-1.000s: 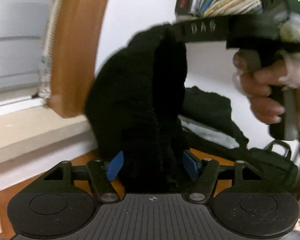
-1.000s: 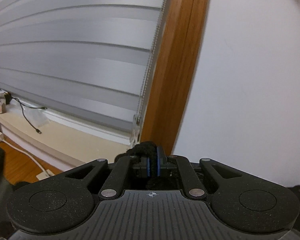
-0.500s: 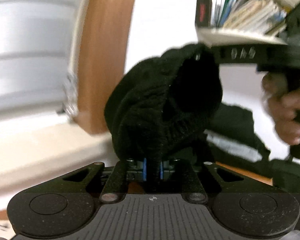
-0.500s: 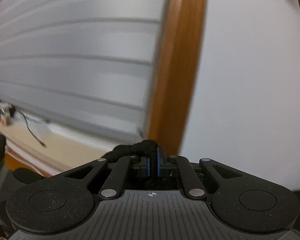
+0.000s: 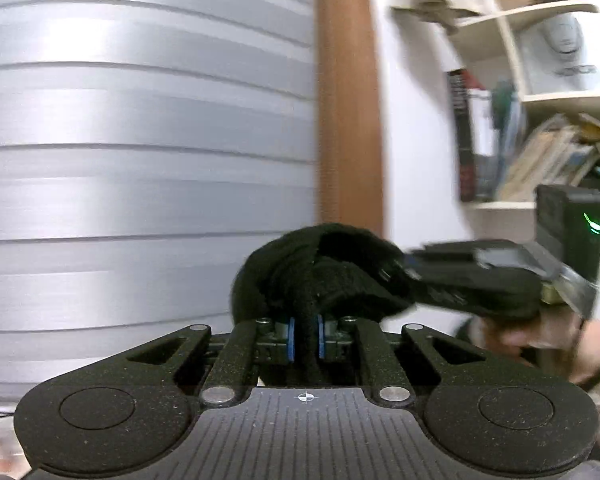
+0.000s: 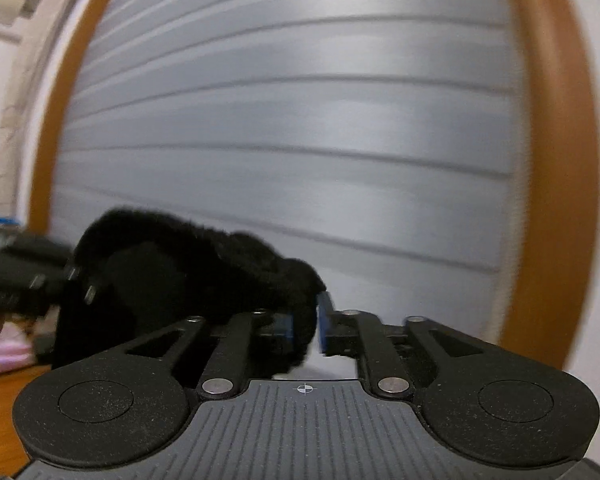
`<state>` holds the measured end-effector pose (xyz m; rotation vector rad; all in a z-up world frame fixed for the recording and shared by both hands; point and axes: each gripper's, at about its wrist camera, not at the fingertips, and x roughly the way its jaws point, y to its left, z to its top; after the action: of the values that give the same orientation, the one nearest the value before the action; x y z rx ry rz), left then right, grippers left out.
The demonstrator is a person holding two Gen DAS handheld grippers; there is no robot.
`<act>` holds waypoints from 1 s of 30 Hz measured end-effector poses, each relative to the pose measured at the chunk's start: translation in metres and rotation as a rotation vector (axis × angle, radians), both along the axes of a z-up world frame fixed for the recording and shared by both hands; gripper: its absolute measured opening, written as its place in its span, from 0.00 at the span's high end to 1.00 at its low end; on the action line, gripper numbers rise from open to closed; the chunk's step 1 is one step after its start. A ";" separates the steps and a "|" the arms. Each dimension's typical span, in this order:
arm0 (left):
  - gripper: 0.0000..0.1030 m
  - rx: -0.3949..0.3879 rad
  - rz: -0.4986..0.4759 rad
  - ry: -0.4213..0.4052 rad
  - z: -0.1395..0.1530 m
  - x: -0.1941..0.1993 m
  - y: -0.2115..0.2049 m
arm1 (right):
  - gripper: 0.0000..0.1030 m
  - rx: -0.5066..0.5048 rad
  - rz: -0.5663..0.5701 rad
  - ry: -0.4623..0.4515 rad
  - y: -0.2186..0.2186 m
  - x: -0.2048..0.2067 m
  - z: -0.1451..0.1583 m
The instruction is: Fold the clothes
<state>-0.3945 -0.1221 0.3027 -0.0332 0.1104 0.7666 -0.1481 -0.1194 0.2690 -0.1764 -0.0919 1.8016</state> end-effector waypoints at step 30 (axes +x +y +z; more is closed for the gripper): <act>0.83 -0.466 0.268 0.169 -0.212 -0.131 0.104 | 0.42 -0.507 -0.075 -0.068 0.055 0.047 -0.195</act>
<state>-0.5256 -0.0178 0.0908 -0.4332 0.4512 0.9973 -0.1016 -0.0645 0.0742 -0.5938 0.3230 1.7140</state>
